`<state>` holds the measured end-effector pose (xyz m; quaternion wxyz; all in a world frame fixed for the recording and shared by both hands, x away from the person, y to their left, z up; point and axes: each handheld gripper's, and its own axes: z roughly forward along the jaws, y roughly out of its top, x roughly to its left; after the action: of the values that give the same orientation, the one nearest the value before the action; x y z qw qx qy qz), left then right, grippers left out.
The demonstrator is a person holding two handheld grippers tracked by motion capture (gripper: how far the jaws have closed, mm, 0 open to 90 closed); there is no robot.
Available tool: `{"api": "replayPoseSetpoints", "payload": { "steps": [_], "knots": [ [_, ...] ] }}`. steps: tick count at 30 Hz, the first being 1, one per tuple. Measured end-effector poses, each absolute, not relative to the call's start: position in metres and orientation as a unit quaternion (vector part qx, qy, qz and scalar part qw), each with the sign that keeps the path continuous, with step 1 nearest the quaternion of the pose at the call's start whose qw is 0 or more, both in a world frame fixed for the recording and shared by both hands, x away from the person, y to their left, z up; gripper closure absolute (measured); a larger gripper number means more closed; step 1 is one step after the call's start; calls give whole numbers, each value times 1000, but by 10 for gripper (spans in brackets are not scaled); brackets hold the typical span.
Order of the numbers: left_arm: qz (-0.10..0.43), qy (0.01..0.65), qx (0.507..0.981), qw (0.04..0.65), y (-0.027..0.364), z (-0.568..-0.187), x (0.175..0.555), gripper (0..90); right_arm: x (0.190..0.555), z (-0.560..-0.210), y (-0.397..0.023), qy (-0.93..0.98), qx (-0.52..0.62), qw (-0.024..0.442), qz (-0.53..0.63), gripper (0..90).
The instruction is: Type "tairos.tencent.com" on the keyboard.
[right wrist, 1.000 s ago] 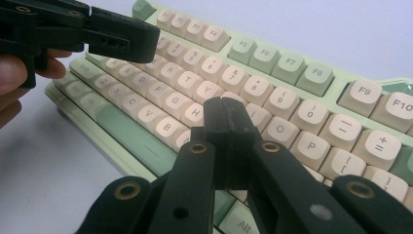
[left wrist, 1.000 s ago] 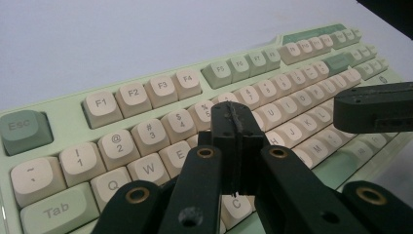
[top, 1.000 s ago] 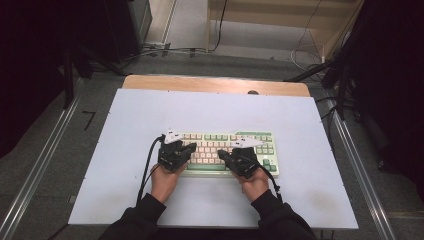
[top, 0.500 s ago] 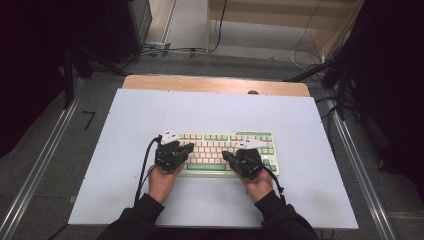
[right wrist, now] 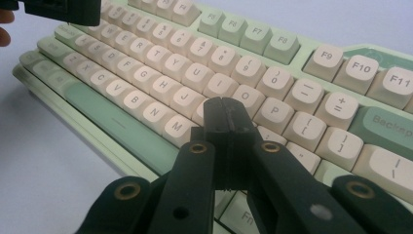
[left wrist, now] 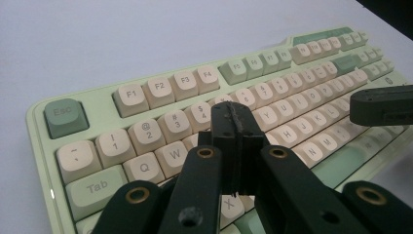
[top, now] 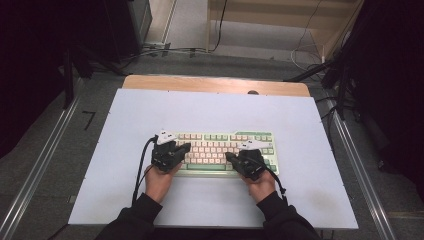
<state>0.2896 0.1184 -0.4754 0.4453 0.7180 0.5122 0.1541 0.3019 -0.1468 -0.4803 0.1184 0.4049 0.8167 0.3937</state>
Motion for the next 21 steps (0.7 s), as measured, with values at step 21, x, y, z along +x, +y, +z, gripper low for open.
{"api": "replayPoseSetpoints", "payload": {
  "steps": [21],
  "knots": [
    [154,513,717,447,120,-475,288,900,303,-485,-148,831,405,119,363,879]
  ]
}}
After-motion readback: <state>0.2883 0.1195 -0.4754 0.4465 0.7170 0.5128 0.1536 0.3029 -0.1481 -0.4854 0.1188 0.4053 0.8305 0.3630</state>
